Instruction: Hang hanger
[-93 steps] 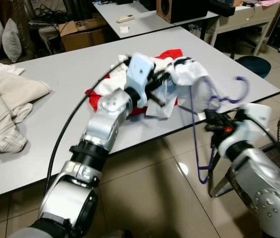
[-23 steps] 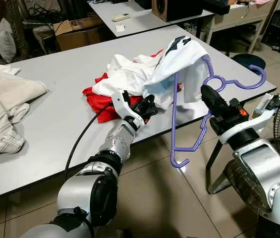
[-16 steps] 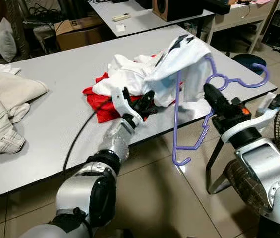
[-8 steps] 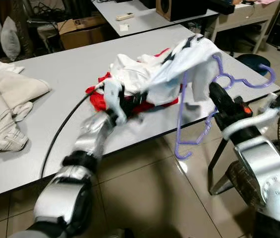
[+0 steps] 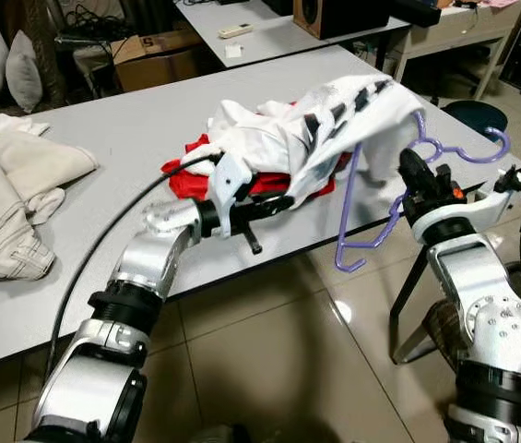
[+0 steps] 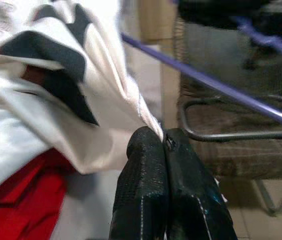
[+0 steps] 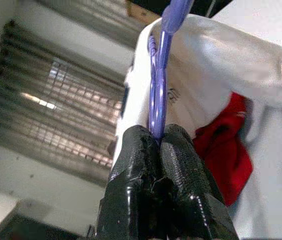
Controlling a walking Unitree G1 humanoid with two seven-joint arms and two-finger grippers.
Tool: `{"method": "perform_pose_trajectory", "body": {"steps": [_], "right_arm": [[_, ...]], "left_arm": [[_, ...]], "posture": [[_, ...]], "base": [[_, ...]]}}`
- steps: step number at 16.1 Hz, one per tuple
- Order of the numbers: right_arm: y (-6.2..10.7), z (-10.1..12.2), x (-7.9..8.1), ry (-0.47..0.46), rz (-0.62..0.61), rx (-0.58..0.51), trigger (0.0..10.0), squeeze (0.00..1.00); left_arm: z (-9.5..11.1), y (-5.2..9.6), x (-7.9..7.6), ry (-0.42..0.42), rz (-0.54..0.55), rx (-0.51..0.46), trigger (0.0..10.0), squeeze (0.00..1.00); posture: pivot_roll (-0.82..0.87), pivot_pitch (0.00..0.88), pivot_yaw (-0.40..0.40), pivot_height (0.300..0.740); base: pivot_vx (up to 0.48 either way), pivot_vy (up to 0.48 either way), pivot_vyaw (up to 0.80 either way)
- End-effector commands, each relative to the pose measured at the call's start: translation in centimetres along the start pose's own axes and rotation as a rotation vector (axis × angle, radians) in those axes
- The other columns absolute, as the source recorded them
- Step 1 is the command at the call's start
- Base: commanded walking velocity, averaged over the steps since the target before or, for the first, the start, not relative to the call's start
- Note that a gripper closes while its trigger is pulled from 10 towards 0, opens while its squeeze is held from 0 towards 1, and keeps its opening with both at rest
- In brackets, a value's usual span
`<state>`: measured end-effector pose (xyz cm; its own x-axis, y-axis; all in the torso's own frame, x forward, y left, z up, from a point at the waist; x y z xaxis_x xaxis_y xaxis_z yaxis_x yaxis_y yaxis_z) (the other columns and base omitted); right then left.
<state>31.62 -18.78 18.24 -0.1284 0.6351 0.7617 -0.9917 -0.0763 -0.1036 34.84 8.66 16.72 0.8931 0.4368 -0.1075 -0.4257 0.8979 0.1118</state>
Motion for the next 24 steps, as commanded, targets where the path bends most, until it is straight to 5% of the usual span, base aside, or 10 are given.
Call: {"method": "perform_pose_trajectory", "body": {"steps": [1,6,9,11,16,19,24], "right_arm": [[-0.5,2.6,-0.4,-0.017,-0.042,-0.143,10.0,0.00],[-2.7,2.8,-0.7,-0.114,-0.090,-0.201,10.0,0.00],[-4.3,2.1,0.1,-0.198,-0.077,-0.207,10.0,0.00],[-4.6,1.9,0.7,-0.197,-0.058,-0.205,10.0,0.00],[-5.2,1.4,0.4,-0.146,-0.066,-0.196,10.0,0.00],[-5.3,1.9,0.8,-0.147,-0.046,-0.208,10.0,0.00],[-5.7,2.4,0.3,-0.138,-0.064,-0.231,10.0,0.00]], "left_arm": [[-0.5,0.3,-0.5,0.005,-0.042,0.050,0.0,0.00],[-0.6,-0.9,-2.2,0.009,-0.105,0.080,0.0,0.00],[-1.3,-2.0,-2.3,0.025,-0.040,0.071,0.0,0.00],[-1.5,-2.2,-1.8,0.035,0.011,0.058,0.0,0.00],[-0.6,-2.0,-3.8,0.223,-0.151,-0.026,0.0,0.00],[-0.3,-1.8,-3.5,0.256,-0.137,-0.044,0.0,0.00],[0.0,-1.4,-5.1,0.323,-0.256,-0.025,0.0,0.00]], "posture": [[-0.12,0.000,0.129,0.740],[-0.11,0.000,0.125,0.740],[-0.10,0.000,0.115,0.740],[-0.10,0.000,0.113,0.740],[-0.09,0.000,0.115,0.740],[-0.09,0.000,0.116,0.740],[-0.09,0.000,0.116,0.740]], "base": [[0.000,0.000,0.00],[0.000,0.000,0.00],[0.000,0.000,0.00],[0.000,0.000,0.00],[0.000,0.000,0.00],[0.000,0.000,0.00],[0.000,0.000,0.00]]}}
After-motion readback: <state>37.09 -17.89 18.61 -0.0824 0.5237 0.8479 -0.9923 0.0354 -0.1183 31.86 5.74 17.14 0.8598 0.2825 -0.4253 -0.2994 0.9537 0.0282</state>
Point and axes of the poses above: a point about 5 cm out from each wrist's last joint towards the gripper, its own y axis pointing back from the gripper into the wrist, its own z axis along the axis of the wrist's last joint, x = y × z, the point moved 1 cm from there along -y, pointing out of the wrist towards the gripper, and after that the axes turned 14 degrees about y, right-handed, at the moved point
